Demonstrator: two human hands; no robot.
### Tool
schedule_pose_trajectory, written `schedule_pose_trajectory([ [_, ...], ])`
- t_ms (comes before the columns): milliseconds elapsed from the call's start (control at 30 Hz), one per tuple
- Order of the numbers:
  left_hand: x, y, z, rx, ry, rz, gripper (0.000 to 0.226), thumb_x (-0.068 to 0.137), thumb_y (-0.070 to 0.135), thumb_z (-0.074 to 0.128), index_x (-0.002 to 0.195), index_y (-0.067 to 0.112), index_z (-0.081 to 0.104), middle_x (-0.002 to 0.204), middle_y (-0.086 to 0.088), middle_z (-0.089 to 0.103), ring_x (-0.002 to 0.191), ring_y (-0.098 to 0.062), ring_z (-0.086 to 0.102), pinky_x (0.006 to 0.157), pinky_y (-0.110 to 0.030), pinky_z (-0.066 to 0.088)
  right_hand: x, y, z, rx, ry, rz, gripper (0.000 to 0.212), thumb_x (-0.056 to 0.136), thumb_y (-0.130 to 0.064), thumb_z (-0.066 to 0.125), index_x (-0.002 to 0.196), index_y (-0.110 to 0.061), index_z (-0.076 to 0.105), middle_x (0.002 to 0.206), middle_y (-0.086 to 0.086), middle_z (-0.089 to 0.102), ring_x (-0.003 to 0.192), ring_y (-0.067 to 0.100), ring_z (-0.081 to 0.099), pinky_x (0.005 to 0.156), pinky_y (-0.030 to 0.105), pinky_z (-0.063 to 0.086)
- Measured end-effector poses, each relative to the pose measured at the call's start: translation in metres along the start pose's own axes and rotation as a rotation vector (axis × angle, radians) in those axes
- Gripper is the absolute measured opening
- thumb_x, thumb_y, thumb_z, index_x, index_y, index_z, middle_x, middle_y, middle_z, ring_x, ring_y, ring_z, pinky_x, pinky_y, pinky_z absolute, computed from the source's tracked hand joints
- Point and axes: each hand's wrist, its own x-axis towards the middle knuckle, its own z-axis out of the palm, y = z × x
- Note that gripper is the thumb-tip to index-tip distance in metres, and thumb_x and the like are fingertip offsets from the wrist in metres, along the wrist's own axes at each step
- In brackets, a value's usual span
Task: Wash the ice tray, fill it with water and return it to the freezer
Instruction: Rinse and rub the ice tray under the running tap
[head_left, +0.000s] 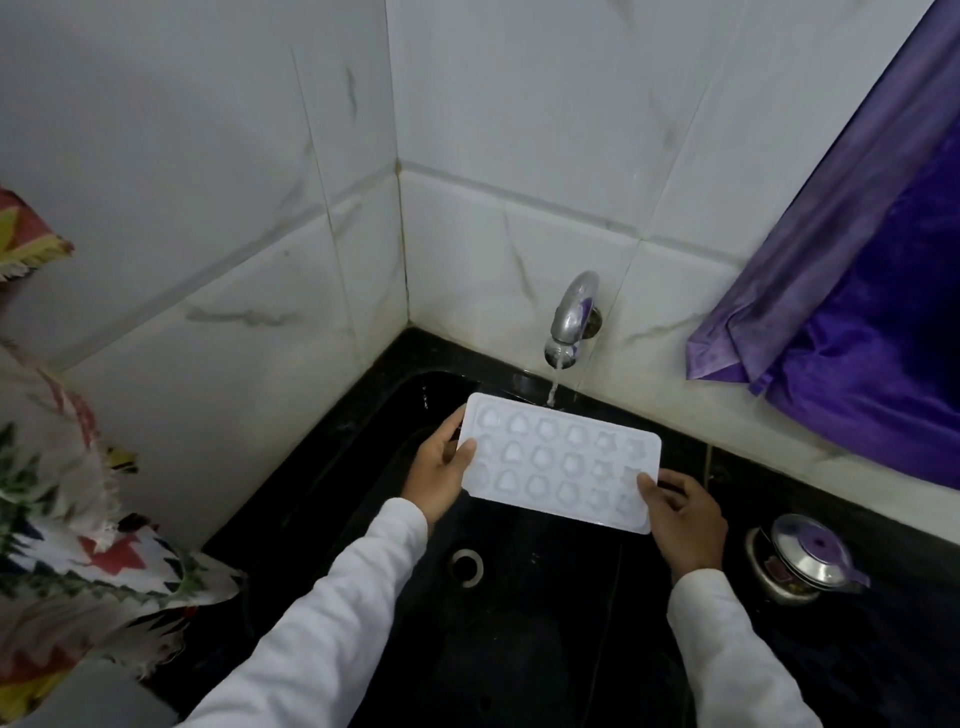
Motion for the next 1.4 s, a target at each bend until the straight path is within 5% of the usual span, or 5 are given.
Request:
schedule_pose_trajectory([
  [133,0.008,0.006,0.016,-0.181,0.067,-0.182,0.029,0.100,0.017,0.053,0.129,0.020,0.061,0.108,-0.003,0.074,0.100,-0.021,0.072,0.079,-0.036,0.060,0.009,-0.005,-0.003,-0.118,0.061,-0.112,0.025,0.089,-0.025,0.072,0.110,-0.013,0.065,0.097,0.010,0.072,0.092,0.025,0.065,0.089,0.027,0.042],
  [267,0.019,0.005,0.031,-0.168,0.091,-0.205,0.025,0.100,0.014,0.052,0.122,0.014,0.065,0.101,-0.006,0.074,0.094,-0.023,0.072,0.078,-0.038,0.061,0.017,-0.011,0.008,-0.369,0.110,-0.577,0.025,0.087,-0.018,0.063,0.109,-0.007,0.063,0.109,0.013,0.065,0.106,0.037,0.054,0.094,0.024,0.027],
  [467,0.027,0.006,0.048,-0.148,0.128,-0.221,0.022,0.101,0.011,0.048,0.117,0.016,0.063,0.097,-0.003,0.071,0.094,-0.023,0.069,0.084,-0.044,0.060,0.029,-0.045,0.041,-0.447,-0.258,-0.875,0.025,0.087,-0.021,0.060,0.110,-0.014,0.064,0.120,0.005,0.059,0.114,0.022,0.049,0.100,0.010,0.023],
  [767,0.029,0.010,0.045,-0.087,0.115,-0.185,0.024,0.101,0.010,0.046,0.104,0.026,0.065,0.102,-0.009,0.071,0.100,-0.031,0.069,0.088,-0.050,0.058,0.042,-0.063,0.066,-0.680,-0.426,-1.109,0.027,0.083,-0.016,0.057,0.104,-0.017,0.074,0.118,0.011,0.064,0.108,0.033,0.056,0.089,0.044,0.050],
  [1400,0.029,0.010,0.045,-0.021,0.118,-0.127,0.024,0.101,0.012,0.046,0.110,0.026,0.063,0.104,-0.006,0.072,0.099,-0.028,0.070,0.090,-0.048,0.057,0.027,-0.066,0.068,-0.646,-0.405,-0.954,0.039,0.085,-0.030,0.037,0.102,-0.019,0.071,0.121,0.006,0.060,0.108,0.028,0.053,0.091,0.045,0.047],
])
